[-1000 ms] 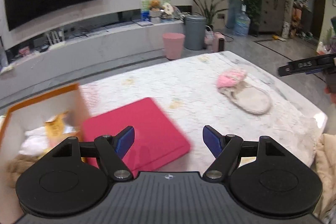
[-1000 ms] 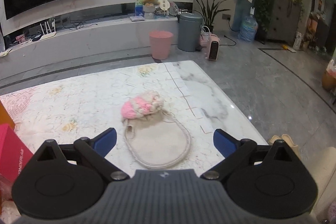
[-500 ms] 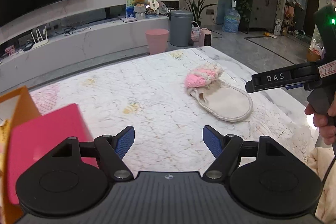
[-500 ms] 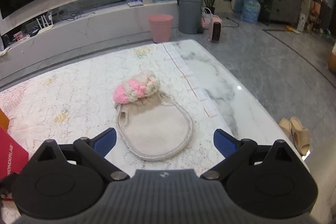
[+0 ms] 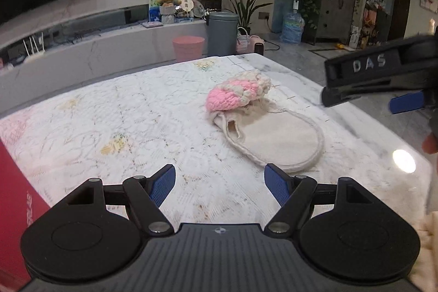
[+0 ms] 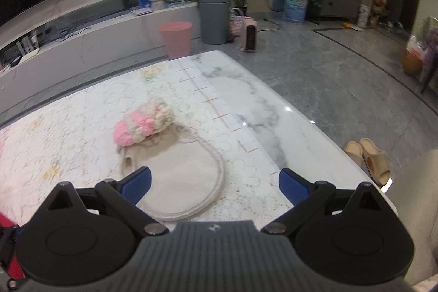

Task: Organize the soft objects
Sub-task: 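Move both tools back toward the white canvas bag on the table, then grasp the strap of the white canvas bag with the left tool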

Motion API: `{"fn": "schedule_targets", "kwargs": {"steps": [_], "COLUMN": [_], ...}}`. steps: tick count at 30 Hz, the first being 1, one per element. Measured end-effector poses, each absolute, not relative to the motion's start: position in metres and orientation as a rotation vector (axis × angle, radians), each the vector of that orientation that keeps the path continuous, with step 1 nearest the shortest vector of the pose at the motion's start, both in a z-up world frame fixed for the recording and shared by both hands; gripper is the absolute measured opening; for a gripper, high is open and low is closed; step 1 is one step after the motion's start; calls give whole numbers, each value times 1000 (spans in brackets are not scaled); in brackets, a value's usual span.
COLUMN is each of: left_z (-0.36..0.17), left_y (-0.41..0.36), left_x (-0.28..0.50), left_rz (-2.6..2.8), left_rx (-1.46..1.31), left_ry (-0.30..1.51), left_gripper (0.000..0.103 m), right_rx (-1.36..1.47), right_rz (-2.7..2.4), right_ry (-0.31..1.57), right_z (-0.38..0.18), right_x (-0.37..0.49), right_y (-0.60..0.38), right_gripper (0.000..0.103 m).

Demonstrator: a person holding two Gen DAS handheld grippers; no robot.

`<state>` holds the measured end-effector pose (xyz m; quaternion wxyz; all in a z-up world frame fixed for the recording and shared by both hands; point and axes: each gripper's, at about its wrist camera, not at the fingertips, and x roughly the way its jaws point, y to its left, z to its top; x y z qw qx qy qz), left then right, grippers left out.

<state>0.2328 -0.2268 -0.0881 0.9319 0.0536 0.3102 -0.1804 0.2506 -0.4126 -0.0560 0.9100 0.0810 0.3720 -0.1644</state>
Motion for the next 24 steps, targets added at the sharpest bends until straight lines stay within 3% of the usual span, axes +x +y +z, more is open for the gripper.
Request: {"fn": "schedule_targets", "kwargs": {"steps": [12, 18, 19, 21, 23, 24], "left_z": [-121, -124, -123, -123, -121, -121], "left_y": [-274, -282, -284, -285, -284, -283], "left_x": [277, 297, 298, 299, 297, 296], "left_rz": [-413, -406, -404, -384, -374, -387], "left_rx": [-26, -46, -46, -57, -60, -64], "left_ry": [699, 718, 723, 723, 729, 739], "left_gripper": [87, 84, 79, 59, 14, 11], "right_rx": [498, 267, 263, 298, 353, 388], "right_rz": [-416, -472, -471, -478, -469, -465], "right_ry": [781, 822, 819, 807, 798, 786], "right_z": [-85, -99, -99, -97, -93, -91], "right_x": [253, 268, 268, 265, 260, 257], "right_y": [-443, -434, -436, -443, -451, -455], "right_gripper": [98, 98, 98, 98, 98, 98]}}
